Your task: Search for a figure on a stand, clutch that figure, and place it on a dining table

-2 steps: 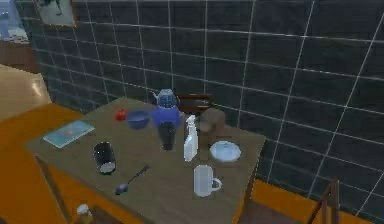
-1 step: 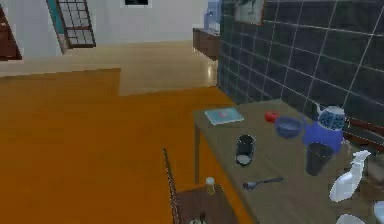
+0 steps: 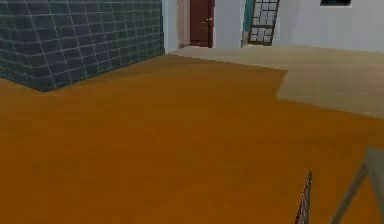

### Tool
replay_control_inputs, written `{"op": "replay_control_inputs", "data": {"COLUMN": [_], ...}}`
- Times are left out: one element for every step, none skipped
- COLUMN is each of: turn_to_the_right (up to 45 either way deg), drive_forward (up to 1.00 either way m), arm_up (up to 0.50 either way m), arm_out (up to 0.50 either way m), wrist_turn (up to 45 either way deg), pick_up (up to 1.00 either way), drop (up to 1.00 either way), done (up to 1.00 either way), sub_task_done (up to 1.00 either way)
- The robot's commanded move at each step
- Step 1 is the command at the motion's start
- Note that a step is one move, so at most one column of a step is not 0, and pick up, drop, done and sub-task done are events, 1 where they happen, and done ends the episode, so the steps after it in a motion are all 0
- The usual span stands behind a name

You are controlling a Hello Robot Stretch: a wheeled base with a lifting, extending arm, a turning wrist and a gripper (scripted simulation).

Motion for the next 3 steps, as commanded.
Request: {"op": "replay_control_inputs", "data": {"turn_to_the_right": [-24.0,0.0,0.0], "drive_forward": [0.0,0.0,0.0], "arm_up": [0.0,0.0,0.0], "arm_out": [0.0,0.16,0.0], "wrist_turn": [0.0,0.0,45.0], "pick_up": [0.0,0.0,0.0], "drop": [0.0,0.0,0.0], "done": [0.0,0.0,0.0], "sub_task_done": [0.0,0.0,0.0]}}
